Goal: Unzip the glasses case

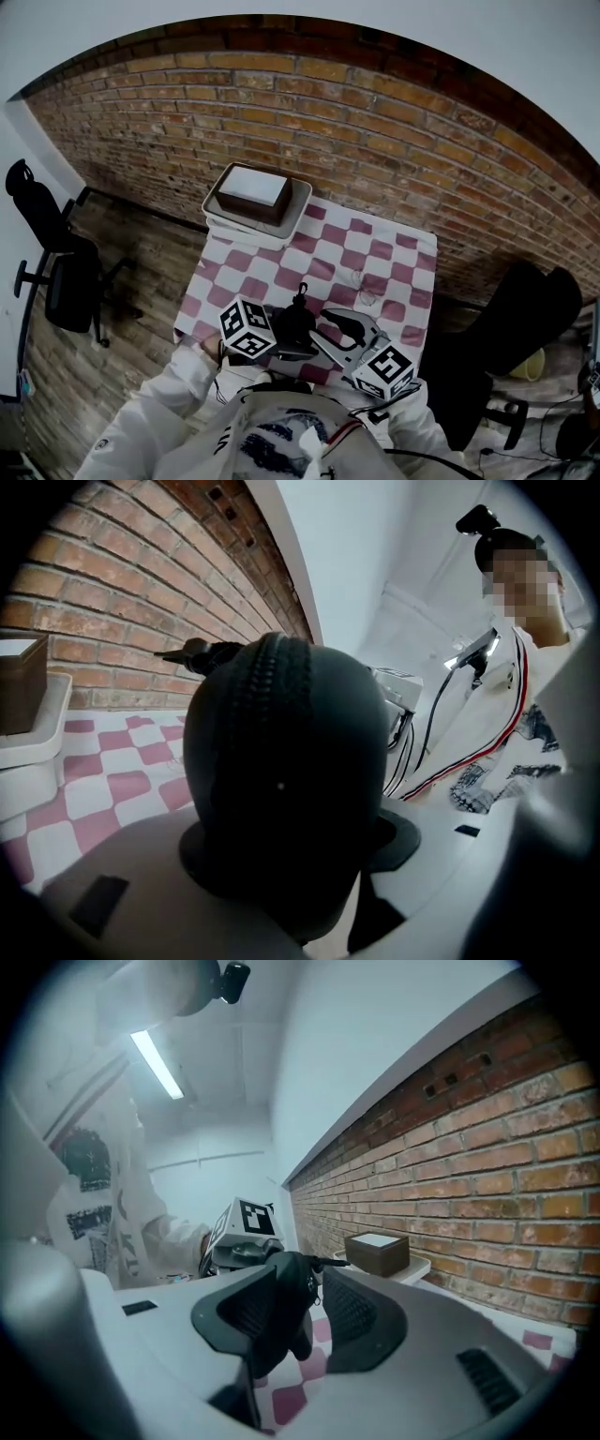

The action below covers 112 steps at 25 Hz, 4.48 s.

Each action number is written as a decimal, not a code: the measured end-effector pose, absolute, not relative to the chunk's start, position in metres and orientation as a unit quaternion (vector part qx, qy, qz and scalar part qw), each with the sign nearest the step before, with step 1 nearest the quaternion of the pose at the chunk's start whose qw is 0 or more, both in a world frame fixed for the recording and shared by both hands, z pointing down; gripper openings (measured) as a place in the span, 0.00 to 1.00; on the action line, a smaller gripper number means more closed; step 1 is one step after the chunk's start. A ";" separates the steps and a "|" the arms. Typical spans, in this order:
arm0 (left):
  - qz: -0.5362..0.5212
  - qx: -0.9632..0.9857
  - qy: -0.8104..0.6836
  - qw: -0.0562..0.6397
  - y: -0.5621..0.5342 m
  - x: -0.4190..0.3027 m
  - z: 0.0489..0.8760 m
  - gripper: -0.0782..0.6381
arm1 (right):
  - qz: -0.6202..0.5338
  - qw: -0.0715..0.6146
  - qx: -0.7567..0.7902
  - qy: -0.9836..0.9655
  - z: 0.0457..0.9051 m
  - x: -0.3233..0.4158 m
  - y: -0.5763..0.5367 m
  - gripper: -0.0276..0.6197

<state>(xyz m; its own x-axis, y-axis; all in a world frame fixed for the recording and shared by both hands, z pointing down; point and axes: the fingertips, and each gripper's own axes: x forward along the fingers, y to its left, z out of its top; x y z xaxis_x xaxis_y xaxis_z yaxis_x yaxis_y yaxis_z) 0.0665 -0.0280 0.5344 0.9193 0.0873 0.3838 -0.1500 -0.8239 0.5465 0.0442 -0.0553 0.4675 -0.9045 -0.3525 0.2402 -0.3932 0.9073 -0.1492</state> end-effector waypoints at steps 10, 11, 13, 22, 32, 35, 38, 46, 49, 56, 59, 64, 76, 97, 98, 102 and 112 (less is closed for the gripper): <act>0.200 0.942 0.011 0.269 -0.027 0.092 0.527 0.46 | 0.176 0.054 0.158 -0.970 0.461 0.052 -0.057 0.47; 0.204 0.943 0.015 0.264 -0.026 0.094 0.527 0.46 | 0.178 0.054 0.157 -0.970 0.460 0.051 -0.058 0.47; 0.210 0.944 0.025 0.252 -0.023 0.098 0.527 0.46 | 0.176 0.058 0.158 -0.970 0.460 0.048 -0.062 0.47; 0.217 0.947 0.020 0.237 -0.022 0.092 0.527 0.46 | 0.191 0.070 0.149 -0.968 0.469 0.036 -0.059 0.47; 0.222 0.946 0.025 0.235 -0.019 0.087 0.534 0.46 | 0.208 0.080 0.152 -0.963 0.478 0.023 -0.055 0.47; 0.231 0.944 0.030 0.234 -0.016 0.088 0.537 0.46 | 0.216 0.091 0.158 -0.959 0.482 0.025 -0.054 0.47; 0.235 0.945 0.035 0.226 -0.012 0.090 0.540 0.46 | 0.219 0.091 0.165 -0.957 0.484 0.029 -0.052 0.47; 0.181 0.959 0.017 0.216 -0.015 0.101 0.534 0.46 | 0.226 0.079 0.179 -0.954 0.483 0.043 -0.054 0.47; 0.144 0.964 -0.005 0.225 -0.021 0.100 0.526 0.47 | 0.241 0.056 0.186 -0.951 0.478 0.049 -0.060 0.47; 0.053 0.964 -0.075 0.248 -0.037 0.088 0.513 0.52 | 0.280 -0.009 0.202 -0.939 0.469 0.057 -0.072 0.47; 0.005 0.960 -0.089 0.267 -0.039 0.086 0.507 0.53 | 0.301 -0.041 0.207 -0.930 0.466 0.060 -0.074 0.46; -0.048 0.952 -0.111 0.283 -0.041 0.091 0.500 0.53 | 0.328 -0.081 0.223 -0.914 0.465 0.071 -0.079 0.46; -0.058 0.950 -0.126 0.280 -0.040 0.098 0.503 0.53 | 0.336 -0.095 0.238 -0.906 0.471 0.083 -0.077 0.46; -0.027 0.959 -0.087 0.269 -0.048 0.040 0.495 0.51 | 0.286 -0.071 0.255 -0.921 0.461 0.028 -0.081 0.46; -0.014 0.962 -0.082 0.258 -0.048 0.036 0.496 0.51 | 0.271 -0.063 0.259 -0.925 0.459 0.027 -0.081 0.46; 0.060 0.979 -0.064 0.181 -0.054 0.022 0.498 0.51 | 0.204 -0.039 0.274 -0.939 0.453 0.021 -0.079 0.46; 0.138 0.983 -0.030 0.115 -0.073 -0.004 0.492 0.51 | 0.146 -0.054 0.345 -0.926 0.459 0.023 -0.078 0.46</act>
<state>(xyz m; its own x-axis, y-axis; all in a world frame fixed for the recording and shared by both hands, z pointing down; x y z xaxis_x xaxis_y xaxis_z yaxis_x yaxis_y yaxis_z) -0.0040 -0.0732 0.4919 0.9600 -0.0268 0.2788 -0.0904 -0.9718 0.2177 0.0234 -0.0783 0.4589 -0.7565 -0.6540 0.0005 -0.6224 0.7198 -0.3075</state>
